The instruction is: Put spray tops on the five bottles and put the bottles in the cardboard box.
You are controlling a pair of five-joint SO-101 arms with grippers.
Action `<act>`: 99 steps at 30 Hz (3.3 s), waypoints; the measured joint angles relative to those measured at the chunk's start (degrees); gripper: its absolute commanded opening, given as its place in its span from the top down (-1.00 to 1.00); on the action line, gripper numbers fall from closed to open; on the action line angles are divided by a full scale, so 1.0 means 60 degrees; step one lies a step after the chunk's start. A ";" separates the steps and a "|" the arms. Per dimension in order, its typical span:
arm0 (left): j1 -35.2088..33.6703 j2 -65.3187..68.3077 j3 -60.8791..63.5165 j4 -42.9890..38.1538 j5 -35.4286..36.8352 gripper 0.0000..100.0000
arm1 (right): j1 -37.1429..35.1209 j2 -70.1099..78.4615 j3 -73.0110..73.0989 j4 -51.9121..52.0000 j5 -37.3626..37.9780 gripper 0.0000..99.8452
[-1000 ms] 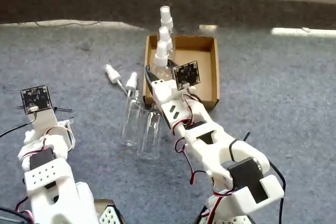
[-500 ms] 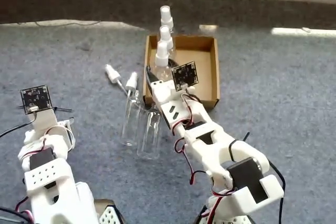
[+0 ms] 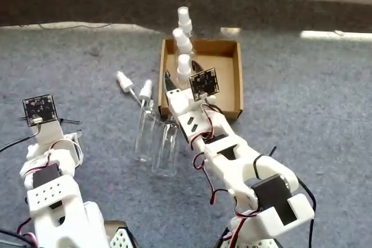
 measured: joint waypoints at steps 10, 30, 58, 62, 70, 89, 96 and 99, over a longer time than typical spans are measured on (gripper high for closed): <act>0.0000 0.0000 0.0000 0.0000 0.0000 0.55 | 0.0000 0.0000 0.0000 0.0000 0.0000 0.56; 0.0000 0.0000 0.0000 0.0000 0.0000 0.55 | 0.0000 -0.2154 0.0000 0.1275 0.0000 0.56; 0.0000 0.0000 0.0000 0.0000 0.0000 0.55 | -0.3355 -0.5582 -0.4161 1.5971 -0.2125 0.56; 0.0000 0.0000 0.0000 0.0000 0.0000 0.55 | -0.3223 -0.5582 -0.2974 1.5531 -0.3267 0.56; 0.0000 0.0000 0.0000 0.0000 0.0000 0.56 | -0.2784 -0.5582 -0.1568 1.4271 -0.3971 0.56; -0.0015 0.0000 0.0132 0.0000 0.0000 0.55 | -0.2051 -0.2432 -0.1597 1.3758 -0.4029 0.57; -0.0015 0.0000 0.0132 0.0000 0.0000 0.55 | -0.1714 -0.2579 -0.1363 1.3978 -0.4015 1.00; -0.0015 0.0000 0.0132 0.0000 0.0000 0.55 | -0.1421 -0.3194 -0.0762 1.4051 -0.4015 0.97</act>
